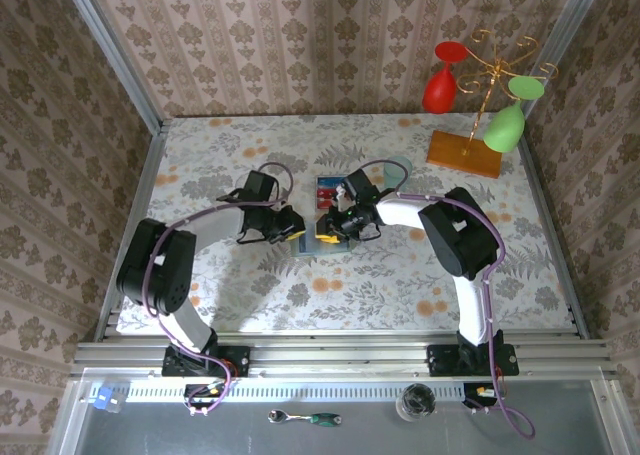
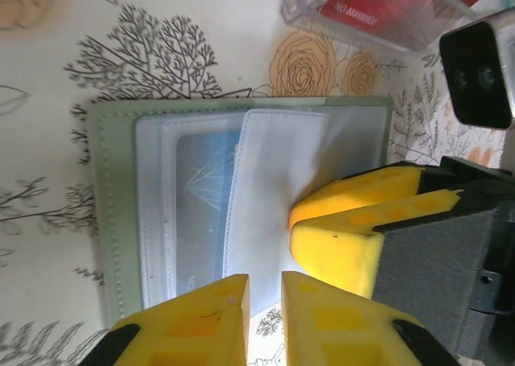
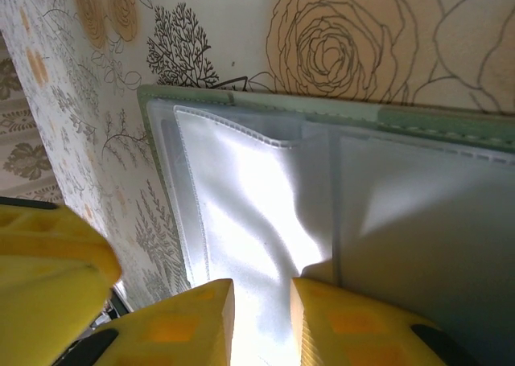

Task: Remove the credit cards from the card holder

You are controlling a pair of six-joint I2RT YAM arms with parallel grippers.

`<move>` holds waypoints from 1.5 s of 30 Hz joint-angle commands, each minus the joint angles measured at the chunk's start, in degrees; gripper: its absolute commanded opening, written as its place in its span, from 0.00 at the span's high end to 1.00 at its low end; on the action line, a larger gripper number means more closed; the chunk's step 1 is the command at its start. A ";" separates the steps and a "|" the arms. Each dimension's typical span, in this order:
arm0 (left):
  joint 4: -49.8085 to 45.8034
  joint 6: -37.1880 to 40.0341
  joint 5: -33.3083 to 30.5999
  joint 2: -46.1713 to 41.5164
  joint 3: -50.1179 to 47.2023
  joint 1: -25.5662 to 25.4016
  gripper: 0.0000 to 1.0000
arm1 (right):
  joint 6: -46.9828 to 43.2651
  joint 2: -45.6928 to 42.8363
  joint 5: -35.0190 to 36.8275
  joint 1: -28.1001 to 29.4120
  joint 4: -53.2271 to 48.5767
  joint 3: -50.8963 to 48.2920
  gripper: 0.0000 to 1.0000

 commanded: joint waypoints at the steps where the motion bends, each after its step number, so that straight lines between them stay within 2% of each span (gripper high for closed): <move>1: 2.44 -1.98 1.46 2.37 0.85 -0.08 0.79 | 0.31 -0.44 -1.22 -0.97 0.49 -1.53 0.76; 7: 4.04 -2.44 1.70 4.40 0.60 -0.08 0.76 | 0.02 0.38 -2.65 -1.27 0.77 -1.72 0.78; 23: 7.08 -3.66 3.99 7.27 1.01 -0.08 0.75 | -0.33 1.21 -4.00 -1.31 1.21 -1.94 0.80; 30: 7.13 -3.80 4.15 7.73 1.34 -1.79 0.76 | -0.38 1.12 -4.16 -1.45 1.29 -2.03 0.80; 36: 7.61 -4.11 4.52 6.98 1.63 -1.93 0.83 | -0.24 0.69 -4.35 -1.45 1.95 -2.43 0.80; 45: 7.01 -4.28 4.32 5.73 2.27 -2.19 0.82 | -0.13 -4.01 -2.89 -1.58 1.14 -1.94 0.75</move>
